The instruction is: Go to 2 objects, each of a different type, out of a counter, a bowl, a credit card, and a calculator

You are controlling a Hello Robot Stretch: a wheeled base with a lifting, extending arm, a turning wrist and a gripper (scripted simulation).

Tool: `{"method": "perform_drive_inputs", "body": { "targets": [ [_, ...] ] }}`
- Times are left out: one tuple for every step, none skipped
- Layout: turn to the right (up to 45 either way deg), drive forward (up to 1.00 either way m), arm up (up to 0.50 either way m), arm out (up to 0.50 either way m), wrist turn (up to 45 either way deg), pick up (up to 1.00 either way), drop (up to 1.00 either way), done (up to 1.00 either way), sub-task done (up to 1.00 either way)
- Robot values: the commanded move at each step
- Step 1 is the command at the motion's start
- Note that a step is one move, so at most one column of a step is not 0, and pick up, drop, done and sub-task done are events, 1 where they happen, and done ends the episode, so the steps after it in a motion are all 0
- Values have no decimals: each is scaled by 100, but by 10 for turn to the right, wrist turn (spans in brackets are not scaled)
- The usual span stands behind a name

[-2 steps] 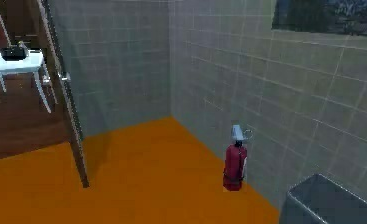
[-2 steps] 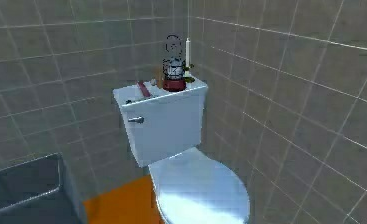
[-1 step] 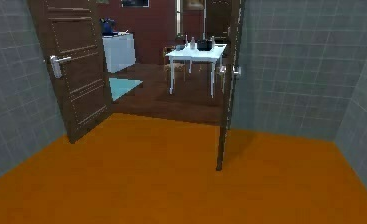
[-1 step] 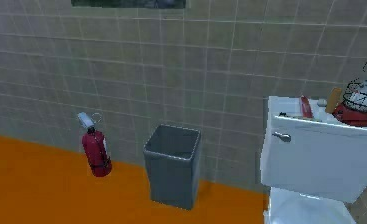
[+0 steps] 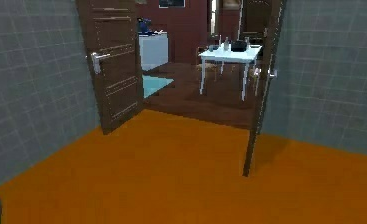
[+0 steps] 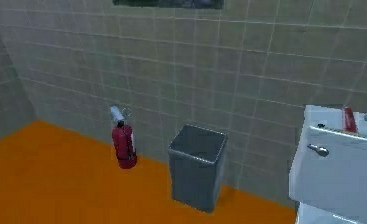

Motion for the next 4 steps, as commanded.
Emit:
{"method": "perform_drive_inputs", "body": {
  "targets": [
    [0,100,0,0,0,0,0,0,0],
    [0,100,0,0,0,0,0,0,0],
    [0,100,0,0,0,0,0,0,0],
    [-180,0,0,0,0,0,0,0,0]
  ]
}}
